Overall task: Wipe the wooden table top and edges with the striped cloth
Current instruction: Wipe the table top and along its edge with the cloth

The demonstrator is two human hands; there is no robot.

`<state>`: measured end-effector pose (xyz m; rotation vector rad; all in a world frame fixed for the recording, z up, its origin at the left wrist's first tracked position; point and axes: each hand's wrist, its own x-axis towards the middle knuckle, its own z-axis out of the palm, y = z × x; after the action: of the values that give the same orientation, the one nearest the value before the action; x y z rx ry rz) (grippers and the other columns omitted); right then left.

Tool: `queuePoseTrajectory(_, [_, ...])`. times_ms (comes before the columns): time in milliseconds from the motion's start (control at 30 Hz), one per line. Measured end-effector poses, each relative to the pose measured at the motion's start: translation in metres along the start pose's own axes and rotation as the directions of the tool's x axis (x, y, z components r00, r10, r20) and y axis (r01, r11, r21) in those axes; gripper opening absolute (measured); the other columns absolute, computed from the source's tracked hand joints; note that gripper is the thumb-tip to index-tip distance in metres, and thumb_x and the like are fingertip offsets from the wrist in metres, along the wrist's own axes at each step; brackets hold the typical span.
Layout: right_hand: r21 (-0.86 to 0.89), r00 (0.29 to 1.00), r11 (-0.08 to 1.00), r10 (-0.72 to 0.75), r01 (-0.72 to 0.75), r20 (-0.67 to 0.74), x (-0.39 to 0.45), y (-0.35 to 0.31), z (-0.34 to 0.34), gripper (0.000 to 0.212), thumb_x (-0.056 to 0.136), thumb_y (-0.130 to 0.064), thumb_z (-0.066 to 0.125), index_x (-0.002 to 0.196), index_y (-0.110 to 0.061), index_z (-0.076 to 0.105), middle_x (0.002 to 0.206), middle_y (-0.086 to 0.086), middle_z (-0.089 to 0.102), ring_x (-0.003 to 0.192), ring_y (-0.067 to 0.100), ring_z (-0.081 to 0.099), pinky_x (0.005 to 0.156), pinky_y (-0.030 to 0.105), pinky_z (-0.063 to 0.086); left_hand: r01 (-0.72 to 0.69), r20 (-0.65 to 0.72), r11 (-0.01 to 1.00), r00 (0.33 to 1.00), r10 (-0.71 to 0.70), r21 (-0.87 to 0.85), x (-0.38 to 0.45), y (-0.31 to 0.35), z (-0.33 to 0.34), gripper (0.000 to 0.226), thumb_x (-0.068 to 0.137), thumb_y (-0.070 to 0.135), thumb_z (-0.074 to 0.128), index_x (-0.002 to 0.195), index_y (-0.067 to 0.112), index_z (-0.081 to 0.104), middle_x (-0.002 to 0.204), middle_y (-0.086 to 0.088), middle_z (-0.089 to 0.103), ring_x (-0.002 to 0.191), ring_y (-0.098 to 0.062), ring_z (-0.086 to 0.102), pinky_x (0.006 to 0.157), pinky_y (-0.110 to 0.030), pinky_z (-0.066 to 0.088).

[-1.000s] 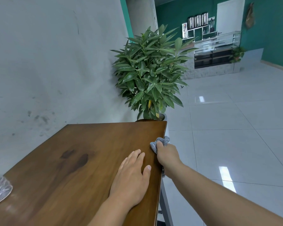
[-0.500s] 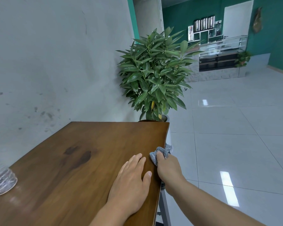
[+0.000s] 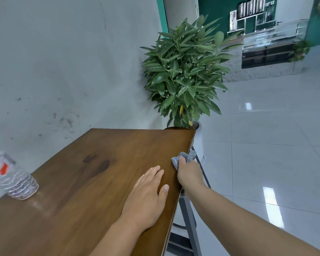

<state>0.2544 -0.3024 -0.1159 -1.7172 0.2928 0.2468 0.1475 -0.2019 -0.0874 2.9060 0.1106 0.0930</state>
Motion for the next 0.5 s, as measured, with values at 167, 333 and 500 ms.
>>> queuePoseTrajectory(167, [0.070, 0.999, 0.997, -0.018, 0.015, 0.034, -0.032, 0.022, 0.002, 0.040, 0.101, -0.045, 0.035, 0.125, -0.020, 0.056, 0.112, 0.005, 0.063, 0.102, 0.025, 0.060, 0.091, 0.046, 0.053, 0.027, -0.008, 0.999, 1.000, -0.027, 0.020, -0.016, 0.005, 0.000, 0.053, 0.100, 0.048, 0.022, 0.151, 0.035, 0.013, 0.157, 0.022, 0.006, 0.144, 0.003, 0.003, 0.120, -0.027, 0.010])
queuePoseTrajectory(333, [0.028, 0.999, 0.999, -0.027, 0.026, 0.027, -0.024, 0.015, 0.000, 0.045, 0.103, -0.040, 0.036, 0.134, -0.011, 0.052, 0.124, 0.010, 0.061, 0.111, 0.026, 0.058, 0.093, 0.038, 0.049, 0.032, -0.019, 0.999, 0.999, -0.032, 0.004, -0.017, 0.006, 0.002, 0.053, 0.100, 0.047, 0.024, 0.151, 0.035, 0.018, 0.157, 0.023, 0.009, 0.143, 0.004, 0.006, 0.120, -0.027, 0.013])
queuePoseTrajectory(500, [0.036, 0.999, 0.999, 0.014, -0.015, 0.033, -0.003, -0.005, -0.003, 0.048, 0.103, -0.038, 0.035, 0.136, -0.006, 0.049, 0.129, 0.014, 0.058, 0.115, 0.031, 0.056, 0.099, 0.043, 0.047, 0.035, -0.013, 0.999, 0.999, -0.035, 0.001, -0.015, 0.004, 0.003, 0.053, 0.099, 0.050, 0.023, 0.150, 0.036, 0.020, 0.157, 0.022, 0.012, 0.143, 0.002, 0.009, 0.119, -0.030, 0.017])
